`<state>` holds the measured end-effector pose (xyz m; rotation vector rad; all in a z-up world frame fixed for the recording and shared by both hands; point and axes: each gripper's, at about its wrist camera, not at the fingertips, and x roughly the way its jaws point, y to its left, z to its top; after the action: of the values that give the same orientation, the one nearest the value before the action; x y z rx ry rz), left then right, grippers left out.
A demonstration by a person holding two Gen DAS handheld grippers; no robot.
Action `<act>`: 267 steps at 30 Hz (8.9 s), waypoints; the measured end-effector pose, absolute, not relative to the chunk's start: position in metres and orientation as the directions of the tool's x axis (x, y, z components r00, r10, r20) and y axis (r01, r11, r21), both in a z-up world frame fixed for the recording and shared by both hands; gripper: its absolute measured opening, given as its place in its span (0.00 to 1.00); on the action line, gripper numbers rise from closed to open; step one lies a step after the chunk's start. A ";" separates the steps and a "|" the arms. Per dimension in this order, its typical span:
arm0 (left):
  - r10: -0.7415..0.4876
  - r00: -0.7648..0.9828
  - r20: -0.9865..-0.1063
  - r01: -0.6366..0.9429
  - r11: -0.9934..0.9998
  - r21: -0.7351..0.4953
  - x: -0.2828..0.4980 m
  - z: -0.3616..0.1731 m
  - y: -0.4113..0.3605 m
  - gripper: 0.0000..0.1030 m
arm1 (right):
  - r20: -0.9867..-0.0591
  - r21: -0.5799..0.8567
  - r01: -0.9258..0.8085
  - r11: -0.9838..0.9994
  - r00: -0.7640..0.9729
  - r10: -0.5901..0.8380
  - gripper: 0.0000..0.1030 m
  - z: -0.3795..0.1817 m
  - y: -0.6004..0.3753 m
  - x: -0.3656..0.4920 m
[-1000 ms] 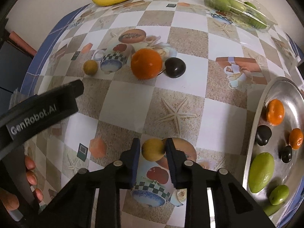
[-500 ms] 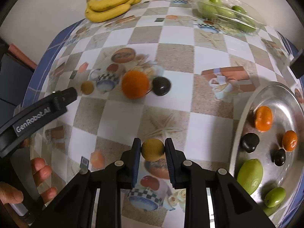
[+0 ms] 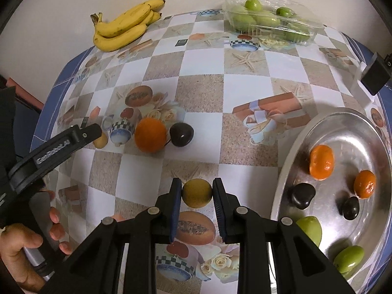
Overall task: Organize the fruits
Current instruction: 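Grasp another small yellow fruit with the left tool, then carry both small yellow fruits over the steel bowl, then open both tools to drop the small yellow fruits into the bowl, then move both open tools back to the remaining orange and dark plum, then close the left tool on the orange while the right tool grasps the dark plum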
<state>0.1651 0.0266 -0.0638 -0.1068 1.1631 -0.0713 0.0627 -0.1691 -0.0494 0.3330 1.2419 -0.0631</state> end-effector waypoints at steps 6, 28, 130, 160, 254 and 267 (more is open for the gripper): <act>-0.127 0.390 -0.912 0.007 0.991 -0.135 0.167 -0.072 0.022 0.60 | -0.933 0.220 0.226 0.949 0.332 0.137 0.26 -0.048 -0.171 0.063; -0.142 0.441 -0.886 0.015 0.988 -0.151 0.160 -0.042 0.021 0.25 | -0.920 0.245 0.246 0.938 0.364 0.145 0.26 -0.037 -0.179 0.059; -0.304 0.306 -0.902 0.466 0.874 -0.137 0.038 -0.021 -0.210 0.28 | -0.943 0.171 0.632 0.756 0.327 -0.060 0.37 -0.017 -0.363 -0.045; -0.113 0.369 -0.923 0.233 0.972 -0.026 0.072 -0.047 -0.155 1.00 | -0.951 0.154 0.603 0.783 0.306 -0.049 0.88 -0.045 -0.348 -0.028; -0.366 0.327 -0.871 -0.026 0.918 -0.396 0.164 -0.072 -0.019 0.75 | -0.885 0.307 0.189 0.933 0.416 0.207 0.51 -0.065 -0.181 0.108; -0.475 0.261 -0.841 -0.076 0.858 -0.508 0.166 -0.086 -0.029 0.52 | -0.871 0.364 0.195 0.911 0.416 0.259 0.32 -0.074 -0.181 0.115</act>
<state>0.1655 -0.0293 -0.0858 -0.5048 1.2921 -0.2859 0.1145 -0.1808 -0.0743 0.4486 1.1516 0.0422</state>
